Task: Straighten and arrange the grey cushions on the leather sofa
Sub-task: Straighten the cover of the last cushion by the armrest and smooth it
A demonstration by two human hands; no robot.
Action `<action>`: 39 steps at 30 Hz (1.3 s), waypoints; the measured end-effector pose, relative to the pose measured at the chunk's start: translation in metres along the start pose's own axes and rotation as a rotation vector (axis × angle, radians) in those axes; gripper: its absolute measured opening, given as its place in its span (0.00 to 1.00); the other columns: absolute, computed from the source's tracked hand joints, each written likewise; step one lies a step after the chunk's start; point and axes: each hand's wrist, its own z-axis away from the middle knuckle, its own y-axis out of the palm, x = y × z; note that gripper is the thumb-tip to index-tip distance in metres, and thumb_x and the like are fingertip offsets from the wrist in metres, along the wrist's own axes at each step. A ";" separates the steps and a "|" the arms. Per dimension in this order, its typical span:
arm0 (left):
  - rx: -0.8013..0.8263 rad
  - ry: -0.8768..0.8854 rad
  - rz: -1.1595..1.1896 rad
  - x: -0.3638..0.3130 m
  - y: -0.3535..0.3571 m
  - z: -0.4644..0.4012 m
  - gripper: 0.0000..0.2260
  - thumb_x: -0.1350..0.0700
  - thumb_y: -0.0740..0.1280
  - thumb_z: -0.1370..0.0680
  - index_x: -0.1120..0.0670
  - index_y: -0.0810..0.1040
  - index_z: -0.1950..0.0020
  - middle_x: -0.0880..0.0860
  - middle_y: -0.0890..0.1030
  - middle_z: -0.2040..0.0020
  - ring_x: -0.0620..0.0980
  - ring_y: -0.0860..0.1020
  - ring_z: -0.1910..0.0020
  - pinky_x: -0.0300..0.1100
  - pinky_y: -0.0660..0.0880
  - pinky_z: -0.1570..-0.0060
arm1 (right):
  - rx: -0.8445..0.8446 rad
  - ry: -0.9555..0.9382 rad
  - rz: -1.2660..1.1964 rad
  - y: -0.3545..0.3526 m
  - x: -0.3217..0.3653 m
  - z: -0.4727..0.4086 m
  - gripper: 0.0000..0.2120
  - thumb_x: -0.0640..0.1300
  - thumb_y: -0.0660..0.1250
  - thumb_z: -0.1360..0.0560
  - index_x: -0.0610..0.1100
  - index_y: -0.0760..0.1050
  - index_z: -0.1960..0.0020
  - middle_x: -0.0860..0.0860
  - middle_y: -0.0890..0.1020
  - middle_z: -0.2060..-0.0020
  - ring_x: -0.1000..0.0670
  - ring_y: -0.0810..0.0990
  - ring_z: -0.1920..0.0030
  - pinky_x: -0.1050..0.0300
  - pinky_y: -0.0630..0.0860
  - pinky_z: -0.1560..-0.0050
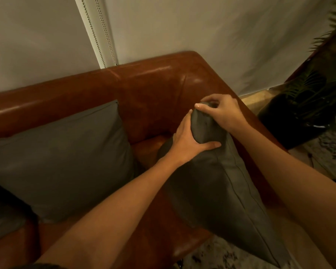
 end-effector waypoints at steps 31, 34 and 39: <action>0.098 -0.461 0.242 0.041 -0.030 0.034 0.42 0.26 0.53 0.28 0.42 0.40 0.22 0.47 0.46 0.20 0.52 0.49 0.22 0.56 0.50 0.24 | -0.692 0.212 -1.027 -0.020 -0.041 0.176 0.13 0.47 0.68 0.22 0.54 0.74 0.38 0.55 0.82 0.42 0.55 0.80 0.40 0.57 0.77 0.41; 0.164 -0.448 0.123 0.021 -0.017 0.033 0.45 0.22 0.53 0.32 0.40 0.41 0.22 0.49 0.44 0.20 0.54 0.47 0.21 0.58 0.47 0.25 | -0.607 0.273 -0.974 0.005 -0.068 0.210 0.13 0.46 0.69 0.24 0.54 0.75 0.40 0.55 0.81 0.43 0.49 0.78 0.38 0.53 0.75 0.38; 0.375 -0.469 -0.015 0.030 0.005 0.041 0.38 0.32 0.59 0.24 0.38 0.40 0.23 0.53 0.38 0.21 0.57 0.43 0.22 0.55 0.47 0.26 | -0.442 0.429 -0.491 0.032 -0.105 0.268 0.19 0.36 0.65 0.22 0.52 0.67 0.36 0.56 0.73 0.40 0.57 0.73 0.41 0.47 0.72 0.35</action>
